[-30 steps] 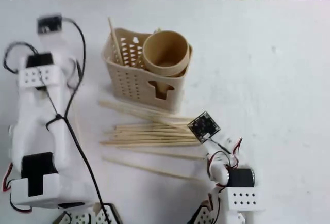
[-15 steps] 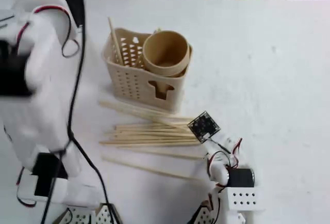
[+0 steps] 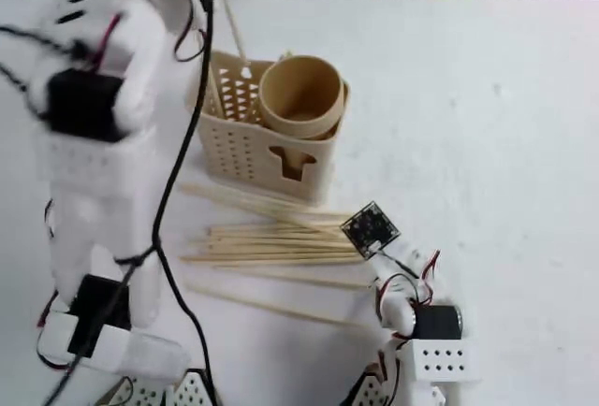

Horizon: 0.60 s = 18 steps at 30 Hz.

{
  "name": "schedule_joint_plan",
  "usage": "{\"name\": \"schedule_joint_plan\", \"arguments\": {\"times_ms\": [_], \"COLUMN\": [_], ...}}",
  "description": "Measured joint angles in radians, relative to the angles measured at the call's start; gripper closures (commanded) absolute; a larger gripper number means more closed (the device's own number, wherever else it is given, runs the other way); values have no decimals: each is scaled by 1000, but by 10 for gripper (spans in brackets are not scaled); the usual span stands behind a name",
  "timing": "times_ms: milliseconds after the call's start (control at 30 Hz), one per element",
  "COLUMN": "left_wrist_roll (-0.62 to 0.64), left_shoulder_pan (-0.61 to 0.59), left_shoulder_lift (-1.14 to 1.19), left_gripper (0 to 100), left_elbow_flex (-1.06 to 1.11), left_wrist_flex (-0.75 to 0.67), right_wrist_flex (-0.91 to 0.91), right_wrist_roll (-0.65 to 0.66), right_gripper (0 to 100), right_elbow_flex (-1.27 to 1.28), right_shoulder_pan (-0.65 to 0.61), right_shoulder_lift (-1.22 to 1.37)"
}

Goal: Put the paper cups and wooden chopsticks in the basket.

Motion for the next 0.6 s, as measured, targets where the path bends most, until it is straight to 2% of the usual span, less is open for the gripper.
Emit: {"name": "schedule_joint_plan", "arguments": {"times_ms": [100,267,400,600], "left_wrist_roll": [-6,-15,-17,-17], "left_shoulder_pan": [-17,-23,-29,-91], "left_shoulder_lift": [2,3,3,3], "left_gripper": [978,944,831,845], "left_elbow_flex": [173,313,331,256], "left_wrist_flex": [-57,-66,-46,55], "right_wrist_flex": [0,0,0,0], "right_wrist_roll": [0,0,0,0], "right_gripper": [921,921,921,921], "right_elbow_flex": [0,0,0,0], "right_shoulder_pan": [0,0,0,0], "right_shoulder_lift": [0,0,0,0]}}
